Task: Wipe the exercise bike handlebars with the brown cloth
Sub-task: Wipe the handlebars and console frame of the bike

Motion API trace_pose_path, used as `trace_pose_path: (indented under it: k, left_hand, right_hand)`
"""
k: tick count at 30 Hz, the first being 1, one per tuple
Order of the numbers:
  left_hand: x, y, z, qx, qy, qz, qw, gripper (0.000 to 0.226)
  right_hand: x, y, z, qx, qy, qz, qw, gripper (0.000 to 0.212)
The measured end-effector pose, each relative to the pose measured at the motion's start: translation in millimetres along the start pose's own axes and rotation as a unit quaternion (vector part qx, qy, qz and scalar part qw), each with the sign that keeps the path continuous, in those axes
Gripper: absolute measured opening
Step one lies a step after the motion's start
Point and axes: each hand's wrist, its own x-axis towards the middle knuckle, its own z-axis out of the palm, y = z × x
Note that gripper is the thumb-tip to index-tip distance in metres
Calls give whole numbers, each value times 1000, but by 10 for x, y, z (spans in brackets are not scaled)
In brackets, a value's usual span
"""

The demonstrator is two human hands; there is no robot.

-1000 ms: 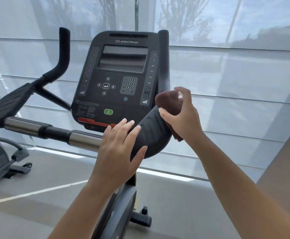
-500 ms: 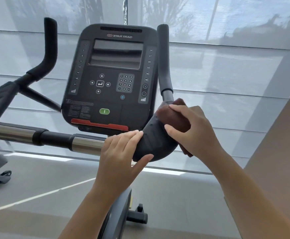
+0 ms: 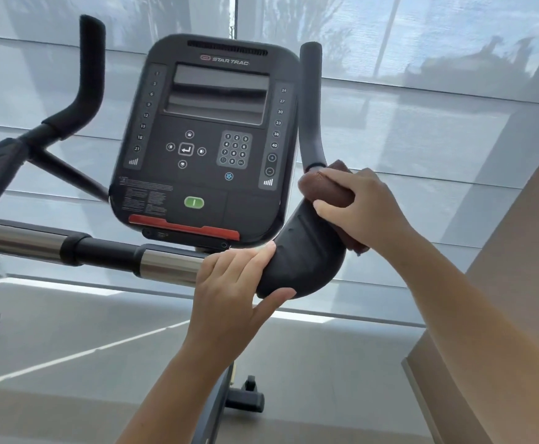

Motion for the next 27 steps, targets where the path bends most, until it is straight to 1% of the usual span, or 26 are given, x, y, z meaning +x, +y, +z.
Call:
trace_pose_path:
  k: [5,7,9,11,13,14,16,18,22,24,26,27]
  left_hand:
    - [-3,5,6,-13,3,-10,1000,53]
    - [0,6,-1,-17,2,-10,1000,52]
    - [-4,8,-15,-19,-2,-8,1000,51]
    - [-6,10,-32,-20,-9,-9,1000,51]
    - [-4,12,-44,-19,-16,-8,1000,52]
    - [-6,7,-49,-21,-19,-7,1000,53]
    - [-8,-9,-61,-28,-23,0,999,53]
    - [-11,-52,-75,-38,-25,7,999,53]
    - [-35,-158,-71,-57,-18,15,998,50]
    - [-48,-182,-64,-51,-12,18,998,48]
    - [-60,-194,-66,-46,-9,19,999,47]
    - [-66,-202,-71,-45,-7,18,999,47]
  right_hand:
    - [-580,-104,19,-14,-10,-70,997,51]
    - [-719,-122,-7,0,-33,-88,996,51]
    - [-636,-111,-110,24,-62,-93,993,48]
    - [-377,-95,-188,31,-33,-94,995,46]
    - [-90,-109,-165,4,12,-78,997,47]
    - [20,-125,-113,-21,14,-61,998,47]
    - [114,-149,-11,-64,-11,-34,997,45]
    - [58,-174,27,-74,-25,-35,996,46]
    - [-370,-246,64,-67,-40,-95,992,51]
    - [-562,-281,70,-46,-62,-128,989,51]
    - [-556,-279,-1,-17,-92,-138,986,50]
    - [-479,-269,-41,-6,-91,-141,986,49]
